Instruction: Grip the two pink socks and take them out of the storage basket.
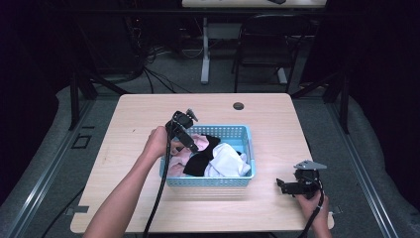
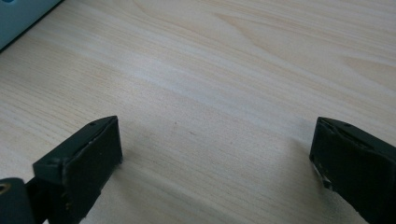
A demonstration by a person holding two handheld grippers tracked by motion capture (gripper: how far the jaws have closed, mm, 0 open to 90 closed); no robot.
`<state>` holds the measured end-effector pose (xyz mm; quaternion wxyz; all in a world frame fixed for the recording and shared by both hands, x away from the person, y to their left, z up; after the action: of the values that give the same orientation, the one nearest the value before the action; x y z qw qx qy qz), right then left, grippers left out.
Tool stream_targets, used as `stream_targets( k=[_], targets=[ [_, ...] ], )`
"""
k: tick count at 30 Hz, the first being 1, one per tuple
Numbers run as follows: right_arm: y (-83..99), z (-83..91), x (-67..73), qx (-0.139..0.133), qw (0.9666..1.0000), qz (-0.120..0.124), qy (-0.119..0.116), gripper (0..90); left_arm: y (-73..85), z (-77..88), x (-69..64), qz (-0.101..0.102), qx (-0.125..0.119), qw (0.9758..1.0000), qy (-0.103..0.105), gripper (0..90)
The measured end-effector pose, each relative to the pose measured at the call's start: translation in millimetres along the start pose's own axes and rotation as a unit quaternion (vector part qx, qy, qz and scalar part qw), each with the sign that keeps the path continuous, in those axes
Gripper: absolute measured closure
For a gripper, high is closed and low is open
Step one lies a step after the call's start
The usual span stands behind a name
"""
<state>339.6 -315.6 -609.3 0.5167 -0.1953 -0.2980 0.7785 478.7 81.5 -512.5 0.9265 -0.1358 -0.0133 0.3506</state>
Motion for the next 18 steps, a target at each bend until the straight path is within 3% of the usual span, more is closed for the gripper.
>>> stream_targets(
  k=[8,13,18],
  targets=[
    [0.0,0.0,0.0,0.0,1.0,0.0,0.0,1.7,0.7,-13.3,5.1,0.008,0.011,0.9999,0.004,15.8],
    [0.0,0.0,0.0,0.0,1.0,0.0,0.0,1.7,-1.2,-19.6,6.0,0.014,0.015,0.9998,-0.002,21.2],
    [0.0,0.1,0.0,0.0,1.0,0.0,0.0,1.8,-2.8,-25.2,8.0,0.017,0.023,0.9995,-0.014,32.7]
  ],
)
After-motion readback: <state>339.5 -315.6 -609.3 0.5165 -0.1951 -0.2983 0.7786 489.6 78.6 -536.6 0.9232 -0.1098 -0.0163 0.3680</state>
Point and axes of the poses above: each handheld gripper's, and its own axes: z roughly backward along the jaws, y roughly out of its underside, x roughly to its left, the point moved 3 cm from there along -z, roughly forward along the jaws, and after that the axes turned 3 degrees about x, right-handed, at the moved point
